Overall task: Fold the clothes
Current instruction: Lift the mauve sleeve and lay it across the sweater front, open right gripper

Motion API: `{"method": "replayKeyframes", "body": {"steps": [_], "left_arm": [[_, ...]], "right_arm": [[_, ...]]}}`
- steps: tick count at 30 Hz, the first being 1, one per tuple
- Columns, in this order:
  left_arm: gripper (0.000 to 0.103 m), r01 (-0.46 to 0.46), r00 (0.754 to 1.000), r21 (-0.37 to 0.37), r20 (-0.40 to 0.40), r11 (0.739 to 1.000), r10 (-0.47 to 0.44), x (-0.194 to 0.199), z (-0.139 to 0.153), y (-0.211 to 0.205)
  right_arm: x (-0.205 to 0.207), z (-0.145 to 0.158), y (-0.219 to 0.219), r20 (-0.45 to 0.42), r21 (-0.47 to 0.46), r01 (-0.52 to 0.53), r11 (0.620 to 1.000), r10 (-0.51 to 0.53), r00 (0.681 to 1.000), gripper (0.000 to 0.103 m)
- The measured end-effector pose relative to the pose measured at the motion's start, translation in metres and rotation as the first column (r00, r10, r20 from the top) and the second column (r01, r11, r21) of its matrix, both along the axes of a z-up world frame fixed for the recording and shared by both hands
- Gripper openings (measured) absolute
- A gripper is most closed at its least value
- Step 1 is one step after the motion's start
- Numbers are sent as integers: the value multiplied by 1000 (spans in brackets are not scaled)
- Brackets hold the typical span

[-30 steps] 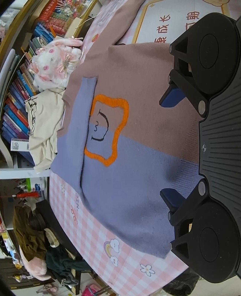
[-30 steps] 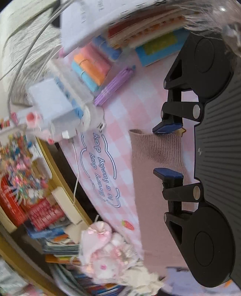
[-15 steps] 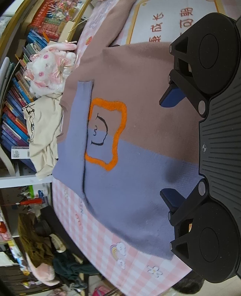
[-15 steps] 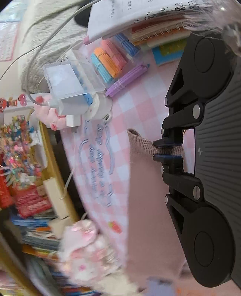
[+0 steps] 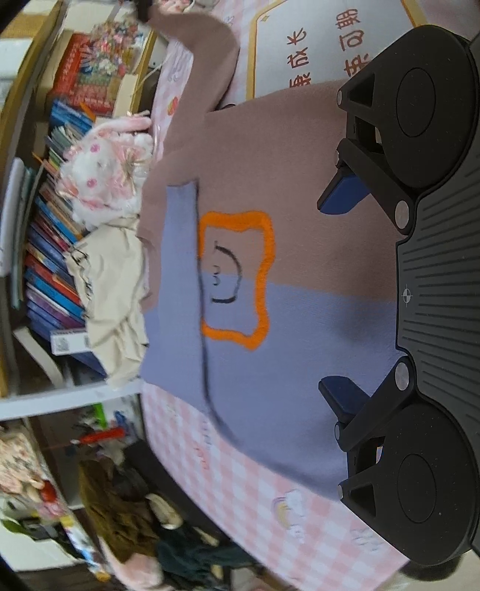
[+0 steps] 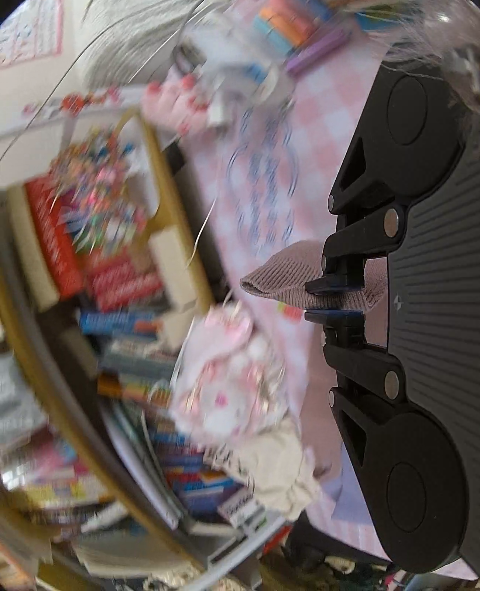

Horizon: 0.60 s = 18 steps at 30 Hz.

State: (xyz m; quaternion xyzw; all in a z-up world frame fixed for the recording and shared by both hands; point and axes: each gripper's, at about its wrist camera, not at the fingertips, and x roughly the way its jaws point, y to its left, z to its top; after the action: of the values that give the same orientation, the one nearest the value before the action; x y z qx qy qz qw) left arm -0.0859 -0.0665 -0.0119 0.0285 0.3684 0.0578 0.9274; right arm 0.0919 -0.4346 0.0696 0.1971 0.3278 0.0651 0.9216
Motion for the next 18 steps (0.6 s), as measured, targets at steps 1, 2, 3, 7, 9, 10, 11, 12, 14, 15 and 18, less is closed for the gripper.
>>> {"method": "replayKeyframes", "body": {"steps": [1, 2, 3, 7, 9, 10, 11, 12, 14, 15, 18], "left_arm": [[96, 16, 1000, 8, 12, 1000, -16, 0, 2, 3], [96, 32, 999, 14, 23, 999, -32, 1, 4, 7], [96, 45, 998, 18, 33, 999, -46, 2, 6, 12], [96, 104, 992, 35, 61, 994, -106, 6, 14, 34], [96, 128, 989, 41, 69, 991, -131, 7, 16, 45], [97, 141, 987, 41, 74, 989, -143, 7, 17, 51], [97, 152, 985, 42, 80, 987, -155, 7, 17, 57], [97, 163, 982, 43, 86, 986, -166, 8, 18, 63], [97, 183, 977, 49, 99, 982, -187, 8, 20, 75], [97, 195, 974, 52, 105, 980, -199, 8, 20, 80], [97, 236, 962, 62, 125, 970, -242, 7, 20, 96]], "right_arm": [[2, 5, 10, 9, -3, -7, 1000, 7, 1000, 9], [3, 10, 19, 16, -4, -12, 1000, 12, 1000, 9], [4, 15, 31, 24, -6, -20, 1000, 20, 1000, 9], [11, 32, 77, 54, -17, -50, 999, 51, 997, 9], [15, 39, 100, 68, -25, -64, 998, 66, 996, 9], [17, 41, 114, 74, -30, -71, 997, 73, 995, 9], [19, 44, 126, 78, -34, -78, 996, 80, 994, 9], [21, 46, 137, 82, -39, -84, 996, 87, 993, 9], [25, 50, 161, 88, -52, -97, 994, 101, 991, 9], [27, 51, 173, 89, -59, -104, 993, 109, 990, 9], [33, 54, 210, 91, -79, -124, 989, 131, 987, 9]]}}
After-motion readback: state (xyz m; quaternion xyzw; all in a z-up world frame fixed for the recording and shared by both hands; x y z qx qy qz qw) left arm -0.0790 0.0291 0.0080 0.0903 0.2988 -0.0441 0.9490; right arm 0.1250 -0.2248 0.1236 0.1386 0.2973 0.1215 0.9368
